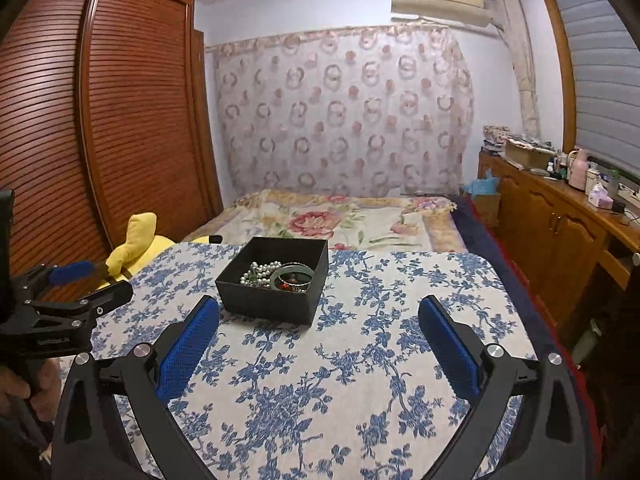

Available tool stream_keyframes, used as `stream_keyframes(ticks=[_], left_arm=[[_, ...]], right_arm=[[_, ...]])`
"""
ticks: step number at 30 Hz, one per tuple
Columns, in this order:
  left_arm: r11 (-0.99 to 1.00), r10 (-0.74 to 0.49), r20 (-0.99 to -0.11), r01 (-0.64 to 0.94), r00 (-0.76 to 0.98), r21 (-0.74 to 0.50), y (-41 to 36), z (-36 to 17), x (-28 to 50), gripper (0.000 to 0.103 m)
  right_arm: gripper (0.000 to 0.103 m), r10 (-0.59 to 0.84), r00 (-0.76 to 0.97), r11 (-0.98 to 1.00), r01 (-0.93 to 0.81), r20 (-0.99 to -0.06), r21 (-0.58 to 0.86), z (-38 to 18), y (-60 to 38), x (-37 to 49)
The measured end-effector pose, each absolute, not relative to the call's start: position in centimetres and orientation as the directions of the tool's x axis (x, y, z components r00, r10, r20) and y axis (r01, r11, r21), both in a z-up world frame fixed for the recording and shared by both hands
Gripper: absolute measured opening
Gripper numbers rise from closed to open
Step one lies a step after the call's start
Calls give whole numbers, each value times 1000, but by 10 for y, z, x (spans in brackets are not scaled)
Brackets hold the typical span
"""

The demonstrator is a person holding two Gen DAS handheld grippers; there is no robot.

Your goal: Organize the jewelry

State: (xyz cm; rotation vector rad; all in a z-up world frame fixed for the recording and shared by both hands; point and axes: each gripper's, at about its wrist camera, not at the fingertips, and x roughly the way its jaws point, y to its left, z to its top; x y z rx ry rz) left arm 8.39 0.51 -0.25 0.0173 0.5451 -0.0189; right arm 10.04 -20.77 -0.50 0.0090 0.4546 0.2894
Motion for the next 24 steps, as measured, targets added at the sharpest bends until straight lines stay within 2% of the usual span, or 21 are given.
stream_keyframes(ticks=[24], left_arm=[[999,-33,-496,35,868,-6,3,6,58,95]], right_arm=[[100,270,871,962,-261,-410,80,0,-207,82]])
